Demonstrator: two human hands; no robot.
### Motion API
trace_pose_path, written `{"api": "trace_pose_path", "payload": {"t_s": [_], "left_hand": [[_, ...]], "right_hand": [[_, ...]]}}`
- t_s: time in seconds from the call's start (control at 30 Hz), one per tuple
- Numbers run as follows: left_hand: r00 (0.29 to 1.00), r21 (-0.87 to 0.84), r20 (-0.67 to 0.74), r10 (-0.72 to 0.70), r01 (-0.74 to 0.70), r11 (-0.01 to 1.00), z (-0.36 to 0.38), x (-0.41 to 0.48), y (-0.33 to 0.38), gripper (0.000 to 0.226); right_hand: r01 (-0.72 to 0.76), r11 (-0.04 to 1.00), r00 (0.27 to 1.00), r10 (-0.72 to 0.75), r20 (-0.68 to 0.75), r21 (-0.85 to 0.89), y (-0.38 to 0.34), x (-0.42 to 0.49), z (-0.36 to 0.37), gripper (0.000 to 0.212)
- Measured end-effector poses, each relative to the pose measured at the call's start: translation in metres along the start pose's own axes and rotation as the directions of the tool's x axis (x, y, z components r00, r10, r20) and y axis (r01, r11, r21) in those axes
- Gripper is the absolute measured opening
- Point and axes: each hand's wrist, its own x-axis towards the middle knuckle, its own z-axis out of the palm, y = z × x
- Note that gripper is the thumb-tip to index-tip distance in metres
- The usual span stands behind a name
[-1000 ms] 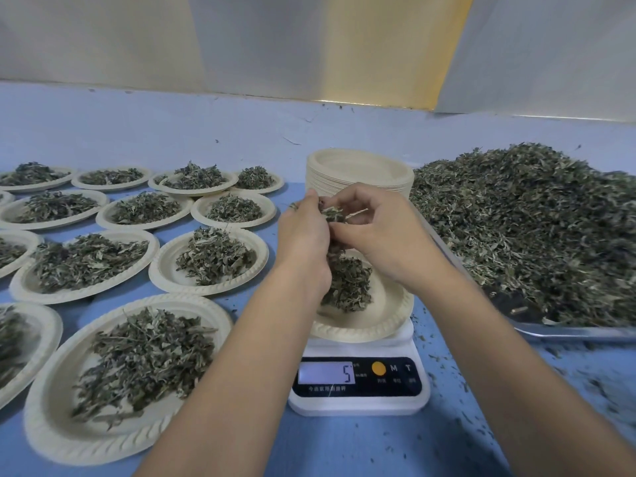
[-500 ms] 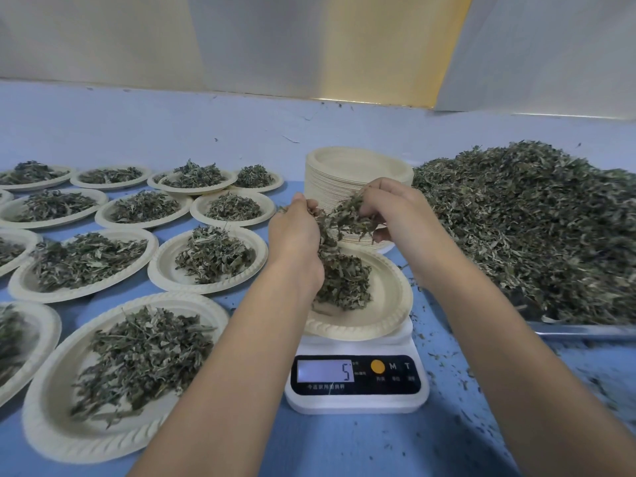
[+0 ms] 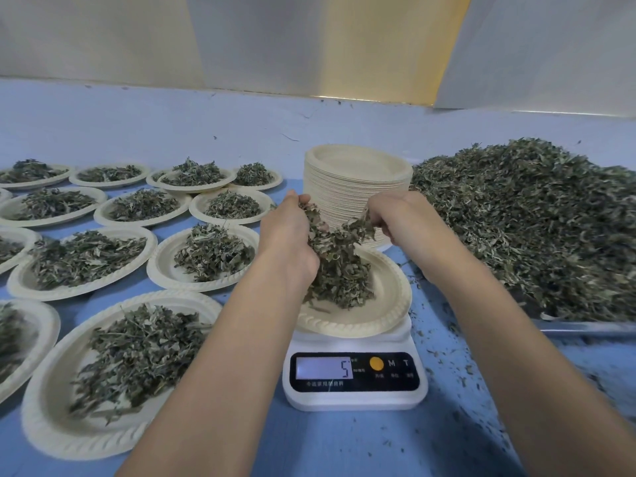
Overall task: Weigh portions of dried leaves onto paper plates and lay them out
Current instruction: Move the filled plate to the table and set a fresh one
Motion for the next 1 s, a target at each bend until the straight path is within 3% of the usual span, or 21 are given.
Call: {"api": "trace_pose_path", "payload": {"t_s": [0.17,0.37,0.43,0.53,0.63,0.77,1.0], "left_hand": [[0.999,-0.119,0.034,-0.022,0.026,0.992,-0.004,-0.003,0.013,0.035],[0.997,-0.230,0.070,-0.018,0.033,0.973,-0.008,-0.003,0.020,0.032],[0.995,-0.244,0.092,-0.027,0.049,0.968,-0.008,-0.004,0.020,0.032],[0.993,-0.246,0.116,-0.032,0.060,0.968,-0.007,-0.005,0.021,0.032],[0.991,-0.217,0.133,-0.023,0.051,0.975,-0.005,-0.007,0.021,0.032],[0.990,-0.154,0.136,-0.021,0.042,0.987,-0.005,-0.007,0.019,0.033],[0.989,-0.233,0.147,-0.024,0.058,0.971,-0.005,-0.007,0.019,0.032]], "right_hand": [[0.013,0.944,0.998,0.010,0.068,-0.328,0.010,0.005,-0.002,0.030],[0.018,0.926,0.987,0.044,0.155,-0.376,0.015,0.012,-0.003,0.032],[0.011,0.954,0.989,0.033,0.141,-0.299,0.014,0.015,-0.003,0.031],[-0.064,0.998,0.997,0.064,0.038,-0.002,0.008,0.012,-0.002,0.037],[-0.011,0.981,0.997,-0.005,0.083,0.194,0.001,0.004,-0.001,0.029],[0.052,0.984,0.971,-0.089,0.220,0.170,-0.005,-0.006,0.002,0.019],[0.155,0.966,0.955,-0.200,0.219,0.208,-0.007,-0.010,0.007,0.022]]}}
